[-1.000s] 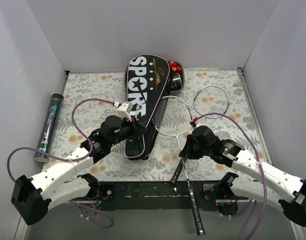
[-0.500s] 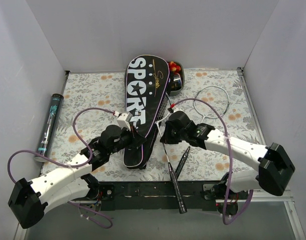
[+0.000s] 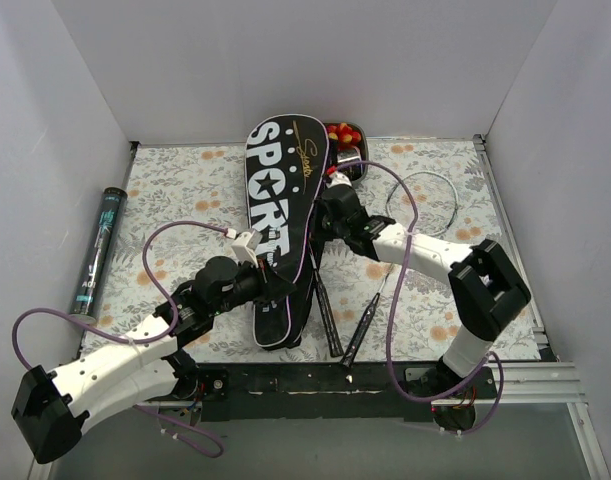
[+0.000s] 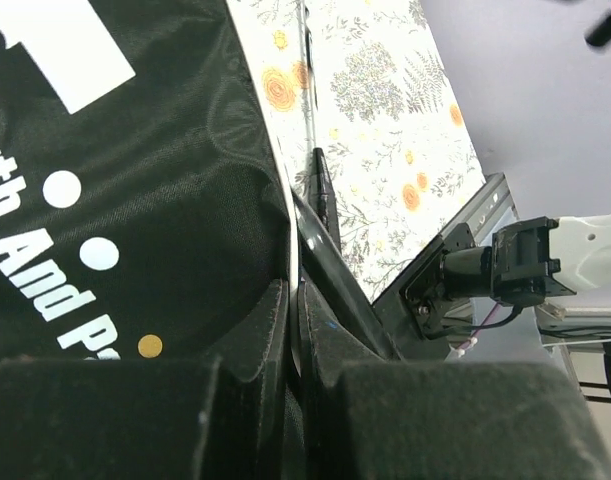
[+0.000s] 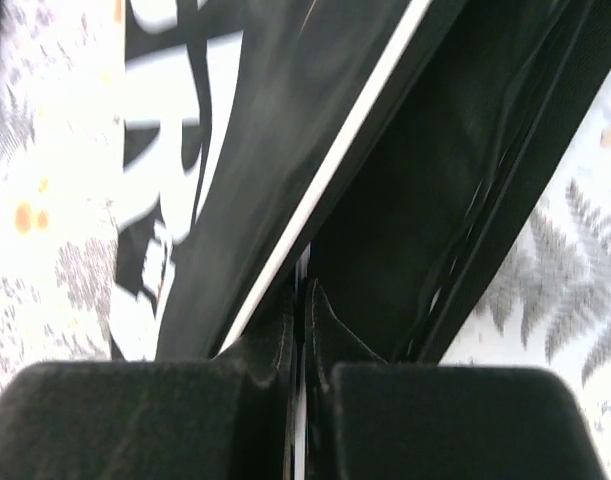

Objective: Pack up the badminton gear

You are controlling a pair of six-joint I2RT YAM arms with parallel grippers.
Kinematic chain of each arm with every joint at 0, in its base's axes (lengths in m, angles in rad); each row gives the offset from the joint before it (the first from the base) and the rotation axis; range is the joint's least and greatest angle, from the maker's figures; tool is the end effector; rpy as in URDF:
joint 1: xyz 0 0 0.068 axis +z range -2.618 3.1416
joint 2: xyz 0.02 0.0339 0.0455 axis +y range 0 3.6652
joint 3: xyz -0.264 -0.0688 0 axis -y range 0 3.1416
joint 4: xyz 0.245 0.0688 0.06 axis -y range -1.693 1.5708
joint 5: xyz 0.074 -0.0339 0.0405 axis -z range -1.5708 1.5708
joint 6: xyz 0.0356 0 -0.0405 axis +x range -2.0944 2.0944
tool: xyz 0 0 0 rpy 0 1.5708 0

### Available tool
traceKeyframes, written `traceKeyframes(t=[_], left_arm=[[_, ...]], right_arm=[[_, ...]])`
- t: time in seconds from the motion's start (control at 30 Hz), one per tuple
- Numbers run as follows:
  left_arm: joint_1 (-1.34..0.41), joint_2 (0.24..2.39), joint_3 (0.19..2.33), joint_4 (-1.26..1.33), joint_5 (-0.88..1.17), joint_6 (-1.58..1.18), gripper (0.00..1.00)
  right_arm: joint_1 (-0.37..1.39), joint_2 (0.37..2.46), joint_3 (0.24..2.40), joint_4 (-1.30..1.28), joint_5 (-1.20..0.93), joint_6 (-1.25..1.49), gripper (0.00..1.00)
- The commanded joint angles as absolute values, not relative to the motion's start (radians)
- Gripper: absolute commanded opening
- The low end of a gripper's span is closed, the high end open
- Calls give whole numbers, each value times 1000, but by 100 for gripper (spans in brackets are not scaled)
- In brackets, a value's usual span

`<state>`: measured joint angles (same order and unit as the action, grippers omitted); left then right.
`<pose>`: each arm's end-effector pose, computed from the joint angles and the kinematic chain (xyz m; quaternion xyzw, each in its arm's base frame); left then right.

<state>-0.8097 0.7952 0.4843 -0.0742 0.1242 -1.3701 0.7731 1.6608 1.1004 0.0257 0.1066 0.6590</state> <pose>0.1265 -0.1392 0.2431 -0.1956 0.8051 -0.5182 0.2123 0.2727 0.2608 0.2413 -0.0231 0.8676 0.2897 0.4034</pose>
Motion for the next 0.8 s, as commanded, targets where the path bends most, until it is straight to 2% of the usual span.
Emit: traceKeyframes(t=[0.0,0.2,0.43,0.5,0.63,0.77], left_arm=[[-838,802,480,-66,184,-1397,0],[-897,851,428,-6,183,-1437,0],[-954,929,448,64,170,-1434,0],[-959,954,457,80,167,-1428,0],[-963,977,474,94,164,-1420,0],[-966,979,474,98,155,-1420,0]], right_arm=[[724,1730,1252,253,110,647,1],[680,1807,1293,356,61,713,1],[673,1862,1299,364,-87,726,1],[675,1858,1276,357,-121,720,8],[673,1801,1224,281,-141,666,31],[670,1688,1200,104,-80,575,39]])
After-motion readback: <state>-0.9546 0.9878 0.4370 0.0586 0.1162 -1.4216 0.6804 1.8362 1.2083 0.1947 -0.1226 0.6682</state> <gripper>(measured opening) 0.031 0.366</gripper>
